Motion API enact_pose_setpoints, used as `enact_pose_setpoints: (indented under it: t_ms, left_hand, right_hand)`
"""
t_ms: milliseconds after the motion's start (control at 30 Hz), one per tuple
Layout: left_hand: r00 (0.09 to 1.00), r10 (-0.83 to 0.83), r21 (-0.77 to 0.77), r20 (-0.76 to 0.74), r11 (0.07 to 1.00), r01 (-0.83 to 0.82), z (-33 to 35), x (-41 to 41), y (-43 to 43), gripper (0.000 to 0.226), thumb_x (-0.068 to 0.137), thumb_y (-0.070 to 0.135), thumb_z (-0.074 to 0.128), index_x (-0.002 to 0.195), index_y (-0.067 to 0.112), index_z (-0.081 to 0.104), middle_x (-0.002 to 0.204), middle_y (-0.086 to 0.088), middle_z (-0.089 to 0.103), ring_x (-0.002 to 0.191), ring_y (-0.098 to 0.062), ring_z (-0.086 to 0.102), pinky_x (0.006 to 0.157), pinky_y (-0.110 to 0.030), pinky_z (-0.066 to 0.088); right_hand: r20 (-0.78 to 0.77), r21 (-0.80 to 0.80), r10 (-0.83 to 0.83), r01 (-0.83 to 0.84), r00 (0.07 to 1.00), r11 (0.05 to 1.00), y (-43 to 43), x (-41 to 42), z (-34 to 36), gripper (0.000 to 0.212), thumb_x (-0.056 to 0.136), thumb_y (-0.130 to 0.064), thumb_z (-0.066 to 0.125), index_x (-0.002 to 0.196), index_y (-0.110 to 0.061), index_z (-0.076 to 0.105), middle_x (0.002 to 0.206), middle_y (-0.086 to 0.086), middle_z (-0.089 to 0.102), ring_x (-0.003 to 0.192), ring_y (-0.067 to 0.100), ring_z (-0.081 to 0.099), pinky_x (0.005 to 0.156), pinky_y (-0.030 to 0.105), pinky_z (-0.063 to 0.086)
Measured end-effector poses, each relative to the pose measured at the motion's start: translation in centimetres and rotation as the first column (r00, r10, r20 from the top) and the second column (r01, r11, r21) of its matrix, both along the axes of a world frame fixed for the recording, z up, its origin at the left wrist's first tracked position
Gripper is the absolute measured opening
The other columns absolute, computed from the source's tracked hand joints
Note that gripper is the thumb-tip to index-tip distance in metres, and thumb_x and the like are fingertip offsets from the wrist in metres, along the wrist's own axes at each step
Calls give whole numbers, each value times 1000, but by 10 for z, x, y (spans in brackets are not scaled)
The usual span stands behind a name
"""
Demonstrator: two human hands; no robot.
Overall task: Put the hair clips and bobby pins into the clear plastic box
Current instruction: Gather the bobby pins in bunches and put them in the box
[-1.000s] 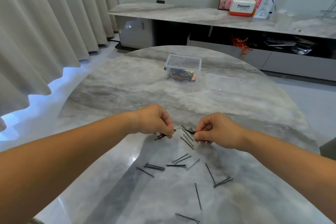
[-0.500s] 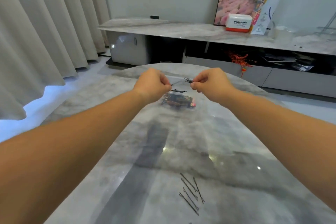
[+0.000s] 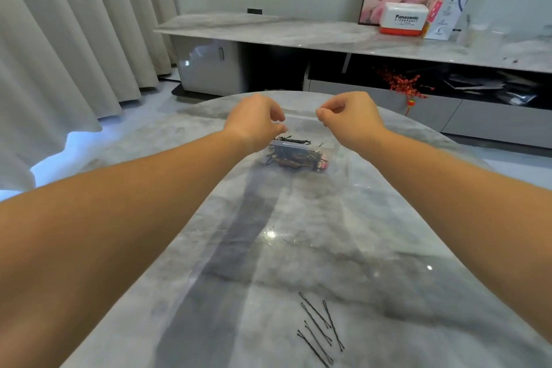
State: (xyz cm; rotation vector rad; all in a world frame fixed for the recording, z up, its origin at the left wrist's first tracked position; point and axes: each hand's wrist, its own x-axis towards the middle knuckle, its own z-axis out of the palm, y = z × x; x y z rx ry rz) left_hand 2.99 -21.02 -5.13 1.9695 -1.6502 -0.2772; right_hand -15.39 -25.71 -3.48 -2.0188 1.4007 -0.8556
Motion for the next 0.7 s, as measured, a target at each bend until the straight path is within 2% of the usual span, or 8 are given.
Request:
enact_pose_setpoints:
  t_ms: [167, 233, 300, 367, 433, 500, 600, 700]
  left_hand:
    - [997, -21, -48, 73, 999, 24, 8, -4, 38, 7, 88, 28, 69, 92, 23, 72, 88, 9, 67, 88, -18, 65, 85, -35, 56]
    - [996, -58, -8, 67, 998, 59, 7, -11, 63, 7, 88, 25, 68, 89, 21, 73, 84, 7, 68, 80, -18, 64, 81, -34, 56]
    - [990, -135, 68, 40, 989, 133, 4, -23, 93, 7, 88, 21, 68, 92, 19, 74, 82, 6, 68, 76, -16, 61, 81, -33, 56]
    - [965, -259, 181, 27, 951, 250, -3, -39, 127, 15, 89, 21, 68, 101, 17, 75, 89, 5, 70, 80, -15, 64, 84, -29, 54]
    - [923, -383, 293, 38, 887, 356, -13, -55, 158, 24, 89, 22, 66, 112, 17, 74, 105, 1, 73, 92, -16, 68, 85, -26, 53]
    - [885, -462, 384, 53, 828, 409, -24, -69, 184, 28, 90, 20, 61, 115, 19, 72, 112, -2, 72, 100, -19, 67, 87, -28, 53]
    - [880, -464, 467, 96, 802, 372, -30, -72, 216, 27, 87, 20, 57, 110, 22, 71, 111, -2, 70, 103, -23, 65, 88, -33, 53]
    - [893, -426, 543, 144, 789, 288, -28, -61, 243, 26, 86, 21, 55, 108, 24, 68, 109, 0, 68, 102, -23, 63, 86, -33, 53]
  right_hand:
    - [33, 2, 39, -39, 999, 999, 36, -31, -3, 16, 87, -28, 61, 79, -20, 71, 76, 1, 72, 76, 22, 68, 76, 40, 58]
    - [-43, 100, 147, -142, 988, 985, 64, -46, -8, 18, 88, -28, 62, 77, -17, 71, 75, 6, 73, 73, 24, 68, 72, 43, 58]
    - [-170, 225, 300, -260, 939, 939, 95, -59, -12, 16, 88, -26, 64, 78, -16, 72, 73, 2, 72, 69, 18, 66, 69, 38, 56]
    - [-316, 293, 433, -347, 844, 891, 129, -69, -19, 10, 86, -25, 65, 81, -20, 73, 77, -6, 72, 74, 11, 65, 75, 30, 53]
    - [-451, 350, 510, -380, 732, 856, 160, -73, -28, 16, 84, -32, 64, 91, -20, 73, 86, -7, 72, 82, 11, 65, 79, 28, 53]
    - [-514, 371, 517, -367, 684, 853, 188, -73, -39, 22, 82, -39, 64, 91, -20, 71, 86, -6, 69, 80, 15, 63, 74, 28, 51]
    - [-546, 301, 513, -416, 662, 858, 219, -72, -45, 24, 82, -42, 65, 88, -19, 69, 85, 0, 65, 77, 19, 59, 69, 31, 48]
    - [-559, 282, 583, -526, 590, 802, 240, -73, -45, 25, 85, -34, 63, 106, -23, 70, 108, 1, 59, 98, 20, 58, 86, 35, 50]
